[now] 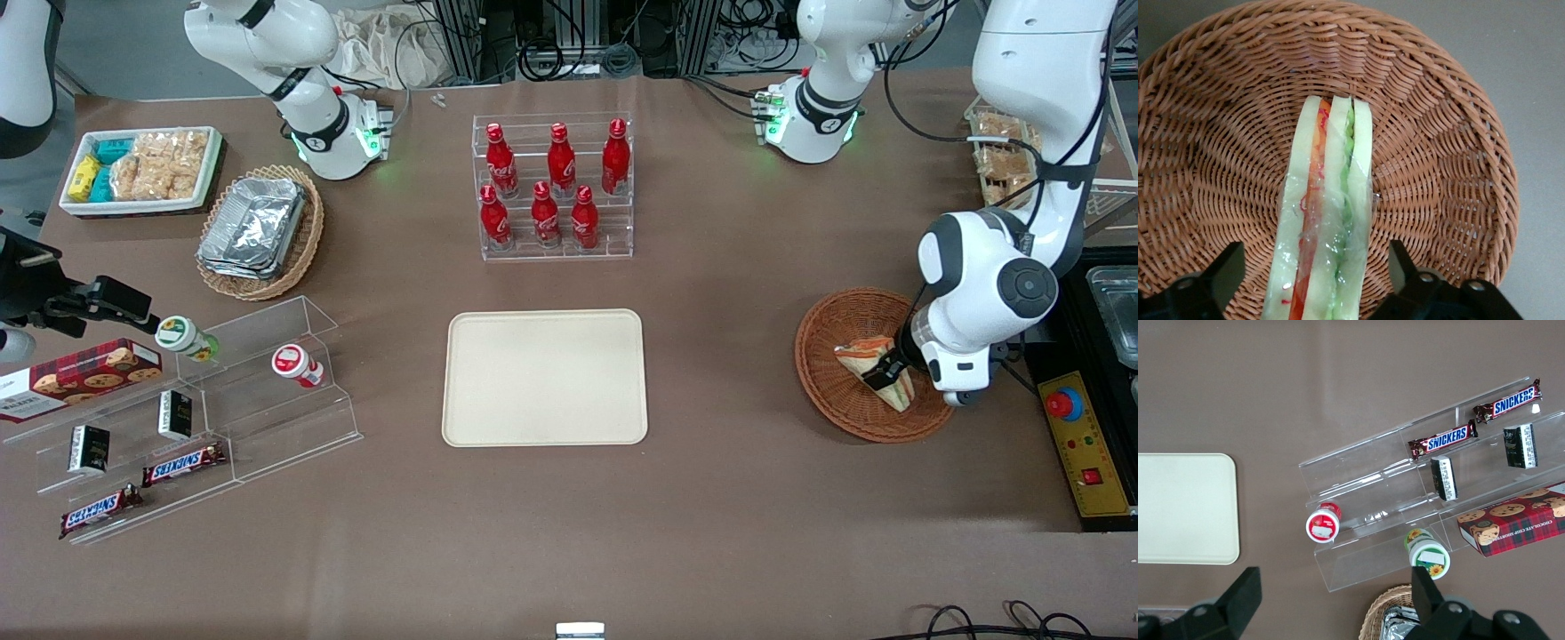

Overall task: Place sandwich from basket to tray
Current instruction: 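Lower the open left gripper and close it on the sandwich, then lift the sandwich and carry it toward the cream tray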

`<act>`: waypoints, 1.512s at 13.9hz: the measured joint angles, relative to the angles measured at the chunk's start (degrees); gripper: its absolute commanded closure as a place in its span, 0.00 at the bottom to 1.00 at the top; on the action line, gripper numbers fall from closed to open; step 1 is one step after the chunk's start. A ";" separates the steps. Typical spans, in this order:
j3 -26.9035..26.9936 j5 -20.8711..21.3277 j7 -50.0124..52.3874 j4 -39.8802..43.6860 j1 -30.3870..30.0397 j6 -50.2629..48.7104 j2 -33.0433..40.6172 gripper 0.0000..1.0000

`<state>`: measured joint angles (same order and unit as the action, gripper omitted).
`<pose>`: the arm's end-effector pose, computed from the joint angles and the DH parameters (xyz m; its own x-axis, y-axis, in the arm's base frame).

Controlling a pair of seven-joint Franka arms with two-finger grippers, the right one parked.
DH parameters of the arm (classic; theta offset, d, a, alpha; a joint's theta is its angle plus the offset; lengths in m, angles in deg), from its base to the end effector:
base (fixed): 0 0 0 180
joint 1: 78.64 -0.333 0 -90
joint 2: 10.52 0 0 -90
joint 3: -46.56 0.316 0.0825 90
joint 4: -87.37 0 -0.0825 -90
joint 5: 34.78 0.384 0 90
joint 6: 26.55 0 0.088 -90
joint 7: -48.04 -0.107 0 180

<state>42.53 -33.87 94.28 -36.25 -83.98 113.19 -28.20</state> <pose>0.5640 0.0131 0.2520 0.6814 0.7315 -0.0264 0.7315 -0.6818 -0.0111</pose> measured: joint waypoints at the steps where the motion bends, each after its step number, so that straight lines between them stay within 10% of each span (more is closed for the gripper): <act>1: 0.00 0.00 0.52 0.10 0.00 0.01 0.00 0.64; 4: -0.19 0.00 2.83 0.88 0.06 0.04 0.07 0.86; 13: -3.67 0.00 5.41 18.09 0.41 -31.17 5.05 0.86; 21: -19.46 -1.93 6.36 25.12 0.89 -37.20 4.27 0.83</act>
<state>23.07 -35.80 100.64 -11.14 -83.09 75.99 -23.92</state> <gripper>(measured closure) 0.775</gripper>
